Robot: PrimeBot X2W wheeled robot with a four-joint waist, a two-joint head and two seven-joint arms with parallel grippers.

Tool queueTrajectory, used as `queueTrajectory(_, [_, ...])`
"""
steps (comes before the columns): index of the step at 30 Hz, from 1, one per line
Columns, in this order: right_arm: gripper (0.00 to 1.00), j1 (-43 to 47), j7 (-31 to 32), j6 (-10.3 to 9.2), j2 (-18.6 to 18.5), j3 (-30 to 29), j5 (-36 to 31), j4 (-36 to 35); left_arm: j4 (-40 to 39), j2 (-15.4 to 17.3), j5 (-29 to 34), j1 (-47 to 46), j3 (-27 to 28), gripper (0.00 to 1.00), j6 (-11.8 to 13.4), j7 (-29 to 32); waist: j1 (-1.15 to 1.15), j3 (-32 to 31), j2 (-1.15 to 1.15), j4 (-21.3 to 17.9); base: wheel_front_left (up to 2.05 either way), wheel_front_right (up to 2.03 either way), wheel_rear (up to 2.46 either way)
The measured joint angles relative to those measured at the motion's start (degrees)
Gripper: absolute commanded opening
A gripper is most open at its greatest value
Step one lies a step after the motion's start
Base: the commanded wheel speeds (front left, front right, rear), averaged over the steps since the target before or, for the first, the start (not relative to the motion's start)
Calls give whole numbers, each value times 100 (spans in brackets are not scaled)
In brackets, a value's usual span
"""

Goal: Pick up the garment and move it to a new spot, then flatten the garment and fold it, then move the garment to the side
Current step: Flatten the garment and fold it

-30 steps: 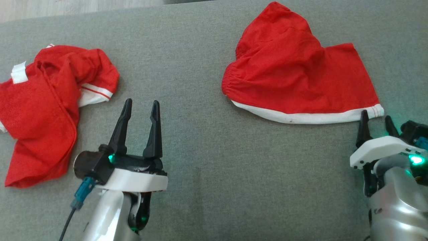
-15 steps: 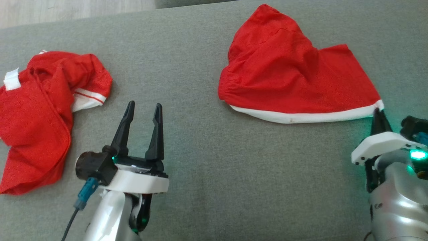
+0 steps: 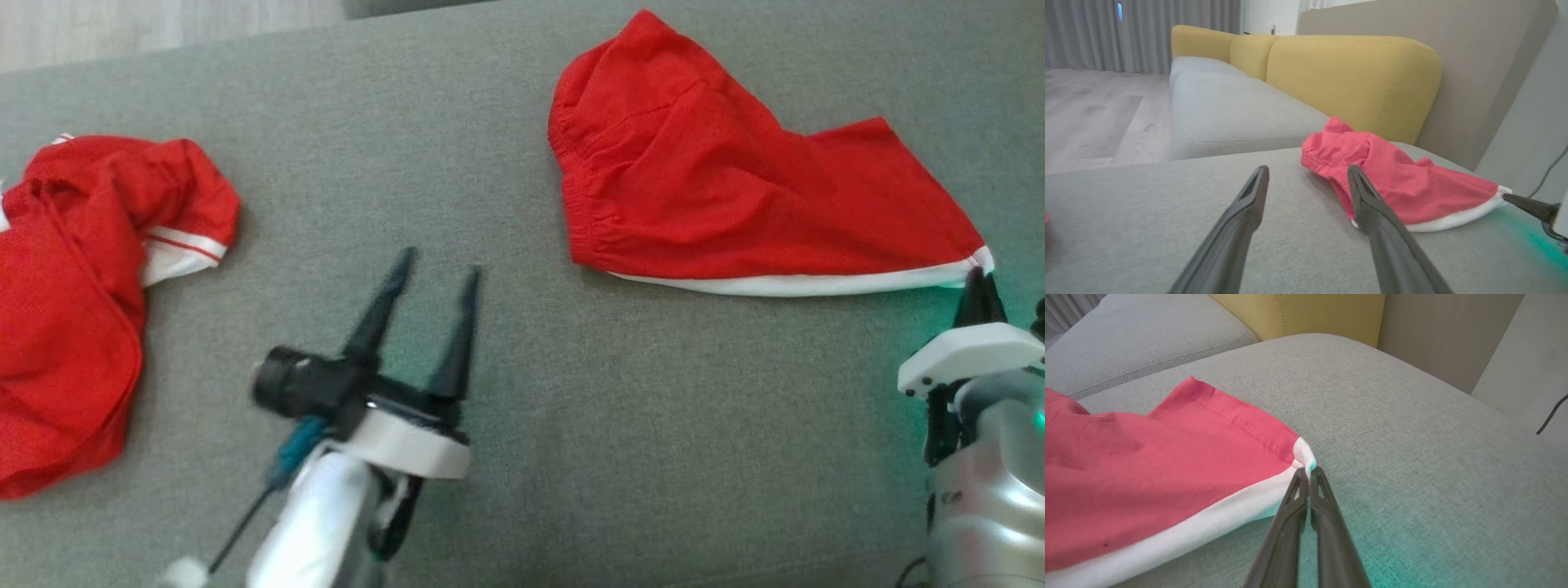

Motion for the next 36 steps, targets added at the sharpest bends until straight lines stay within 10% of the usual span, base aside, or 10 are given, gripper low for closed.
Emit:
queueTrajectory(16, [0, -792, -111, 0, -1, 682, 405, 493, 2657, 156, -359, -2076, -2086, 100, -44, 235, 1, 572, 0, -475, 0, 0, 0])
queueTrajectory(36, [0, -1079, -216, 0, -4, 1199, 924, 779, 3241, 111, -1488, -3008, -3359, 100, -43, 41, 0, 805, 0, -779, 0, 0, 0])
